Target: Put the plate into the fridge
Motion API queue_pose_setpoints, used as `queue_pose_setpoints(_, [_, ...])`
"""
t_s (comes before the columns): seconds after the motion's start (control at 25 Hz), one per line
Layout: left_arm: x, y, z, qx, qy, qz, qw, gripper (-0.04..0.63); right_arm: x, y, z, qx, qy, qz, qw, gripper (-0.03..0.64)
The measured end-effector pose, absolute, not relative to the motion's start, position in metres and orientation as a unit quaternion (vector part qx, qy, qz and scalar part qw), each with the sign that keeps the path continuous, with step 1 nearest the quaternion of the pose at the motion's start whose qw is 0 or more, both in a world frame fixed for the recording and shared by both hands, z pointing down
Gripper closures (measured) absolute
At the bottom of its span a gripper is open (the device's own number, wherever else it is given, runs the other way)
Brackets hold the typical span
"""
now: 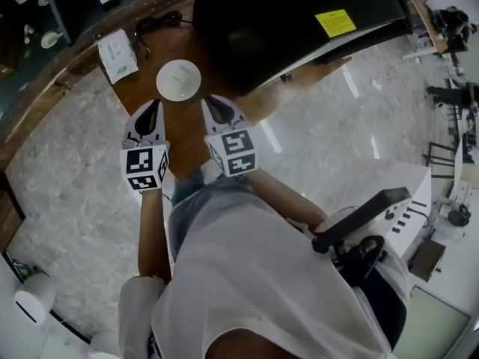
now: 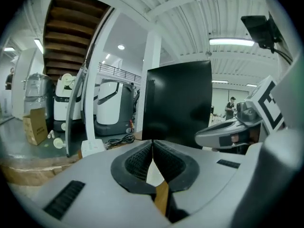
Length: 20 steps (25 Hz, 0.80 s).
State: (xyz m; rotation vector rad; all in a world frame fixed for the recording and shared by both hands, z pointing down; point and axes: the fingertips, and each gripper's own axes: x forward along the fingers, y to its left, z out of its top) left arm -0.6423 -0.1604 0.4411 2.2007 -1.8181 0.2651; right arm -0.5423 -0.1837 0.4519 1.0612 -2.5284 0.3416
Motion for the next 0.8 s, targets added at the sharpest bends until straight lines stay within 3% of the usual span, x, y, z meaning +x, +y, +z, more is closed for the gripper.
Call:
queue_pose_setpoints(0.2, [-0.675, -0.215, 0.504, 0.778, -0.59, 0.13, 0.174, 0.572, -0.55, -0.217, 0.506, 0.391, -0.877, 0.177, 0.217, 0.596])
queue_pose_setpoints(0.28, [-0.682, -0.237, 0.526, 0.78, -0.578, 0.143, 0.191, 0.571, -0.548, -0.232, 0.53, 0.393, -0.863, 0.232, 0.217, 0.537])
queue_pose_setpoints(0.32, [-0.686, -0.248, 0.535, 0.779, -0.576, 0.148, 0.198, 0.553, -0.547, -0.24, 0.541, 0.393, -0.854, 0.265, 0.215, 0.465])
queue_pose_setpoints(0.36, [-0.69, -0.259, 0.543, 0.777, -0.575, 0.153, 0.206, 0.505, -0.544, -0.248, 0.552, 0.392, -0.845, 0.295, 0.213, 0.44])
queue_pose_setpoints(0.4, [-0.691, -0.269, 0.551, 0.775, -0.573, 0.157, 0.216, 0.456, -0.54, -0.256, 0.562, 0.393, -0.835, 0.323, 0.212, 0.429])
queue_pose_setpoints(0.52, [-0.685, -0.292, 0.577, 0.774, -0.555, 0.168, 0.255, 0.395, -0.523, -0.273, 0.591, 0.398, -0.797, 0.412, 0.191, 0.41])
queue_pose_setpoints(0.8, [-0.69, -0.33, 0.636, 0.78, -0.502, 0.187, 0.324, 0.37, -0.531, -0.3, 0.66, 0.378, -0.715, 0.575, 0.124, 0.396])
